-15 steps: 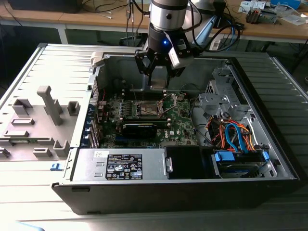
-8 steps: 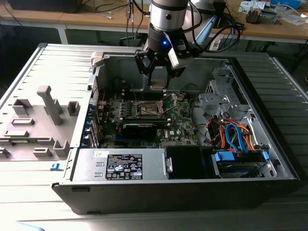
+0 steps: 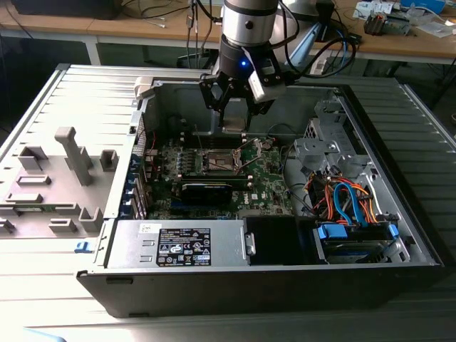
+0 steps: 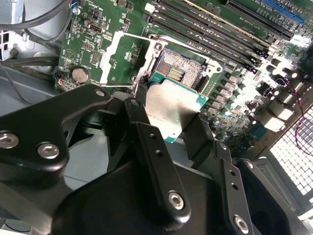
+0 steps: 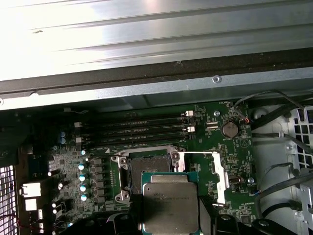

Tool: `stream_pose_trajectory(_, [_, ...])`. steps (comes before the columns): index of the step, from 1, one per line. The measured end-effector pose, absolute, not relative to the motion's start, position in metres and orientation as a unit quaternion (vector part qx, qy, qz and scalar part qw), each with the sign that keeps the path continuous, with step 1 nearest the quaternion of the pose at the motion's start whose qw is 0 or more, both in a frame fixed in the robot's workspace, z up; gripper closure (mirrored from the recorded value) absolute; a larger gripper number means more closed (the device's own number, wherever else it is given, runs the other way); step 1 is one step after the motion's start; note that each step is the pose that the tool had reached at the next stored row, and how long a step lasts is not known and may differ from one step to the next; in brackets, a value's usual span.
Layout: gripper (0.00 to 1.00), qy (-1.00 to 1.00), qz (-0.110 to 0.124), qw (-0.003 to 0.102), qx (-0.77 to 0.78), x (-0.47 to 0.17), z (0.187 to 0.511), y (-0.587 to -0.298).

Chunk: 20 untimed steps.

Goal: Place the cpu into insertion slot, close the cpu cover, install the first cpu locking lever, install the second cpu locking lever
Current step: 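Place the cpu into insertion slot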

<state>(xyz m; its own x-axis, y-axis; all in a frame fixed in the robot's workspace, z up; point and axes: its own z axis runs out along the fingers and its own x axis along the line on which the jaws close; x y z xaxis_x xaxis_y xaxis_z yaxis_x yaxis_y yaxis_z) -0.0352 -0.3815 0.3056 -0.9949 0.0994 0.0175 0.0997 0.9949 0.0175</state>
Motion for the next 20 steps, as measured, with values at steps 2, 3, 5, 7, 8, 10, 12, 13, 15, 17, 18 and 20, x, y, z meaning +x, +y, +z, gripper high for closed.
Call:
stream_pose_trajectory(2, [0.45,-0.999,-0.009,0.008,-0.051,-0.0352,0.3056,-0.3815])
stream_pose_trajectory(3, [0.45,-0.999,-0.009,0.008,-0.051,-0.0352,0.3056,-0.3815])
stream_pose_trajectory(5, [0.45,-0.999,-0.009,0.008,-0.052,-0.0352,0.3056,-0.3815])
stream_pose_trajectory(7, [0.45,-0.999,-0.009,0.008,-0.052,-0.0352,0.3056,-0.3815])
stream_pose_trajectory(8, [0.45,-0.999,-0.009,0.008,-0.053,-0.0352,0.3056,-0.3815])
stream_pose_trajectory(10, [0.45,-0.998,-0.009,0.008,-0.054,-0.0352,0.3056,-0.3815])
stream_pose_trajectory(12, [0.45,-0.998,-0.009,0.008,-0.055,-0.0352,0.3056,-0.3815])
stream_pose_trajectory(13, [0.45,-0.998,-0.009,0.008,-0.055,-0.0352,0.3056,-0.3815])
stream_pose_trajectory(15, [0.45,-0.998,-0.009,0.008,-0.056,-0.0352,0.3055,-0.3815])
stream_pose_trajectory(17, [0.45,-0.998,-0.009,0.008,-0.057,-0.0352,0.3055,-0.3815])
stream_pose_trajectory(18, [0.45,-0.998,-0.009,0.008,-0.057,-0.0352,0.3055,-0.3815])
stream_pose_trajectory(20, [0.45,-0.998,-0.009,0.008,-0.058,-0.0352,0.3055,-0.3815])
